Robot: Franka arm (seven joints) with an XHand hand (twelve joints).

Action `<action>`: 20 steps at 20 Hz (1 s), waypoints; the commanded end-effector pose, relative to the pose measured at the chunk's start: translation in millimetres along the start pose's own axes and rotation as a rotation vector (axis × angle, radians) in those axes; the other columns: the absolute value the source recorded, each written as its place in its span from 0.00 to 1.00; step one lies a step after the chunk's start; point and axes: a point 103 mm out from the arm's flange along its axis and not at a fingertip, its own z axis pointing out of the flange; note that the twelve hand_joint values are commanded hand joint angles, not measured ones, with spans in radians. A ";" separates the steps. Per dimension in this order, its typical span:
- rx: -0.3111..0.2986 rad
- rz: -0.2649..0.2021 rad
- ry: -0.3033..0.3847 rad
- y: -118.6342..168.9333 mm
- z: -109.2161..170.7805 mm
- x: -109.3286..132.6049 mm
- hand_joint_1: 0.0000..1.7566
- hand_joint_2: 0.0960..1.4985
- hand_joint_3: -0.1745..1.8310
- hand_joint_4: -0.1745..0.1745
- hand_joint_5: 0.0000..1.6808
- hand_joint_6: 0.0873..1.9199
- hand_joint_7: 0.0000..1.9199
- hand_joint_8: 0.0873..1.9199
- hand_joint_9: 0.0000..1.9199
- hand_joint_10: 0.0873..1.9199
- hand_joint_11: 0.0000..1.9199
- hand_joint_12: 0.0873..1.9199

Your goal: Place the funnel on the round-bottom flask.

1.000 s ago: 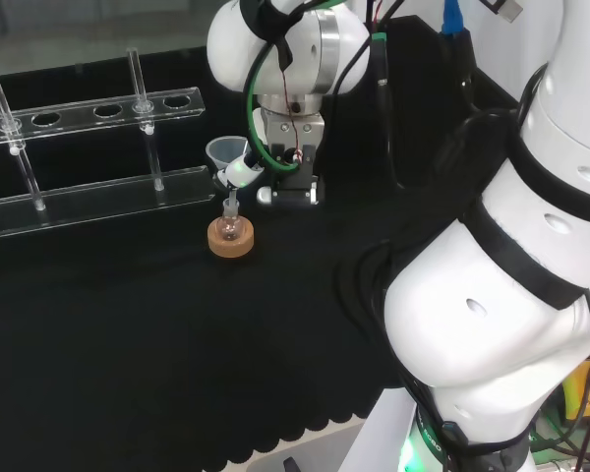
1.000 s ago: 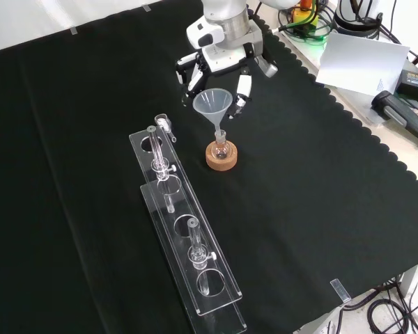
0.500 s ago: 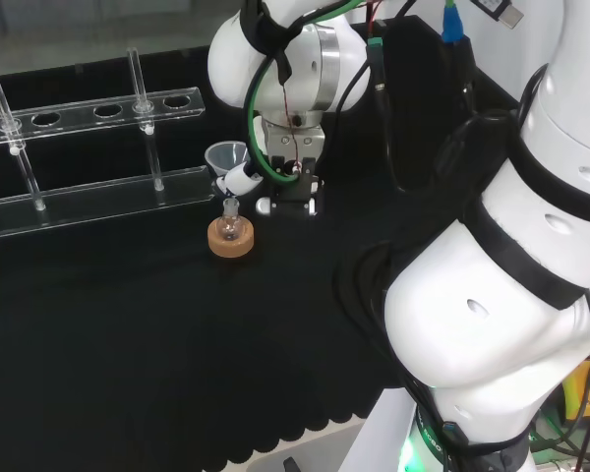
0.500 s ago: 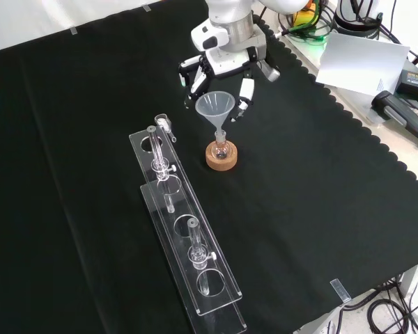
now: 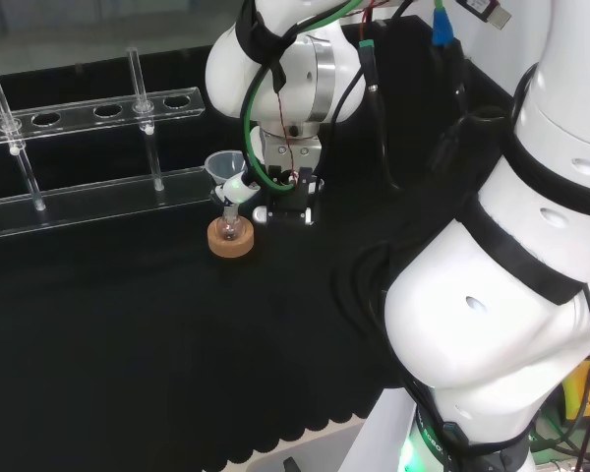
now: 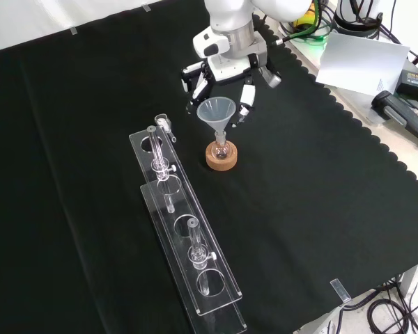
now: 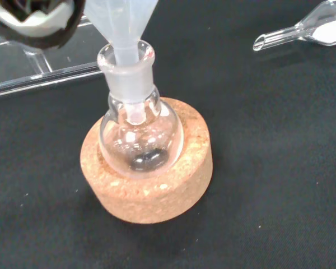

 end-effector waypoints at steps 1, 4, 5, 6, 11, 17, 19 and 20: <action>0.003 0.003 0.001 3.8 -0.7 -3.2 0.45 0.33 0.38 0.48 0.44 0.08 0.58 0.11 0.52 0.07 0.00 0.71; 0.009 -0.006 -0.002 3.2 2.2 4.5 0.45 0.33 0.38 0.48 0.44 0.08 0.58 0.11 0.52 0.07 0.00 0.71; 0.010 -0.006 0.000 2.8 3.3 5.6 0.45 0.33 0.38 0.48 0.44 0.08 0.58 0.11 0.52 0.07 0.00 0.70; 0.014 -0.008 0.005 2.3 3.9 6.5 0.45 0.33 0.38 0.48 0.44 0.08 0.58 0.11 0.52 0.07 0.00 0.70; 0.017 -0.016 -0.009 -0.1 6.8 10.5 0.45 0.33 0.39 0.48 0.44 0.09 0.58 0.11 0.52 0.07 0.00 0.70; 0.005 -0.003 -0.009 1.5 6.7 4.7 0.45 0.33 0.39 0.48 0.44 0.09 0.58 0.11 0.52 0.06 0.00 0.70; -0.004 0.007 -0.009 -2.7 8.4 8.7 0.45 0.32 0.39 0.48 0.44 0.09 0.58 0.11 0.52 0.06 0.00 0.70; -0.005 0.009 -0.008 -6.4 9.9 12.6 0.45 0.32 0.39 0.48 0.44 0.09 0.58 0.11 0.52 0.06 0.00 0.70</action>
